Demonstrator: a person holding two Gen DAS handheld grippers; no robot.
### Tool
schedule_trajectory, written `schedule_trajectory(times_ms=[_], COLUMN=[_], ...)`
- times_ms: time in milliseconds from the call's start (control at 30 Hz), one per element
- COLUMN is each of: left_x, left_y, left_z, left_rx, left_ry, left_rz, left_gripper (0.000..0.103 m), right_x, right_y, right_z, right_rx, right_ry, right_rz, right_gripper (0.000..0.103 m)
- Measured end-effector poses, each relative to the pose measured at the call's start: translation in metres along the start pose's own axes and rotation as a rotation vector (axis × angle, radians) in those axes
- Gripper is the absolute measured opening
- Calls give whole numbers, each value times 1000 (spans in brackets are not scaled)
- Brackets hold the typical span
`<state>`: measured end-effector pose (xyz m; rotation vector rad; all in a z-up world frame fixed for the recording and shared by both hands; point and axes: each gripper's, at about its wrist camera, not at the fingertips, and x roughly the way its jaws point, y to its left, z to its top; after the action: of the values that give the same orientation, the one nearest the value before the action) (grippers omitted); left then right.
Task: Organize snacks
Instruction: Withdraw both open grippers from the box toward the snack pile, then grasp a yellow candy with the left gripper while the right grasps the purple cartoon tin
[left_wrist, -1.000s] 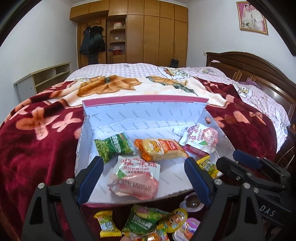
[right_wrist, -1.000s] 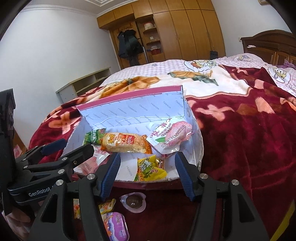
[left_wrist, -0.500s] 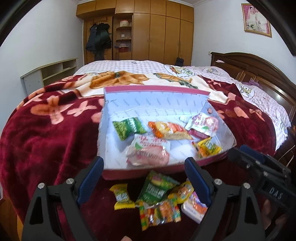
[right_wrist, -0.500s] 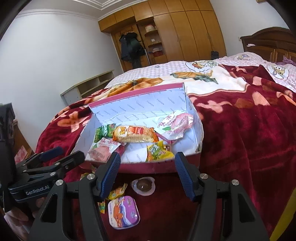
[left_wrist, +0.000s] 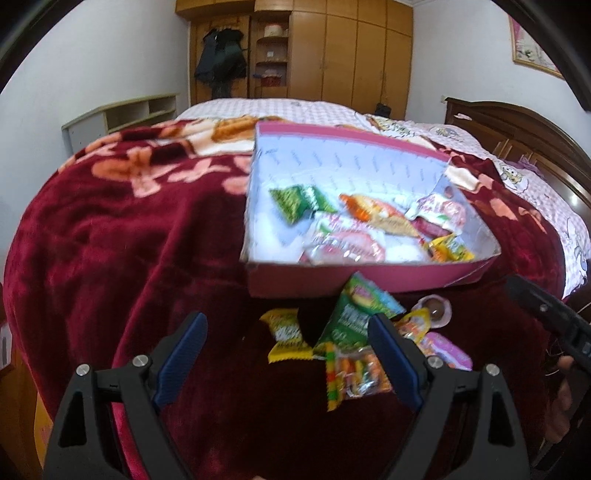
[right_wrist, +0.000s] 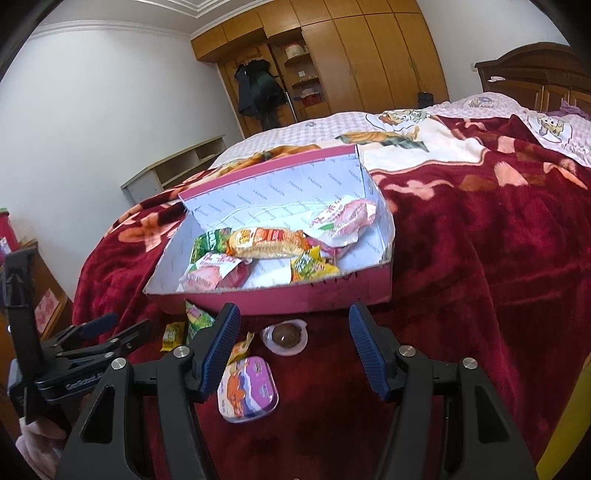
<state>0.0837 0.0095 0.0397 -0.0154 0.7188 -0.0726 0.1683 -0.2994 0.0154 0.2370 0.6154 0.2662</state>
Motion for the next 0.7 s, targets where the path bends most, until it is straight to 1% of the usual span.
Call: schedule_trajectory(times_ms=[167, 233, 400, 467, 567, 600, 633, 700], left_x=[13, 16, 27, 32, 37, 38, 38, 41], left_y=[9, 12, 14, 15, 13, 12, 11, 11], left_z=[-7, -8, -12, -13, -14, -15, -15, -16], left_rx=[-37, -47, -53, -55, -45, -36, -25, -17], left_ry=[25, 27, 17, 20, 22, 17, 13, 15], left_rz=[-10, -4, 25, 24, 20, 23, 23, 8], left_gripper=[86, 82, 80, 77, 65, 53, 45, 42], right_x=[5, 8, 12, 15, 17, 18, 19, 19], right_y=[2, 1, 1, 1, 2, 2, 3, 3], right_z=[-8, -11, -20, -24, -29, -31, -32, -35], right_rx=[-22, -17, -11, -4, -4, -4, -3, -1], right_ry=[25, 37, 55, 68, 86, 91, 95, 101], right_rz=[4, 10, 16, 25, 38, 42, 48, 57], right_gripper=[63, 63, 63, 63, 63, 63, 63, 63])
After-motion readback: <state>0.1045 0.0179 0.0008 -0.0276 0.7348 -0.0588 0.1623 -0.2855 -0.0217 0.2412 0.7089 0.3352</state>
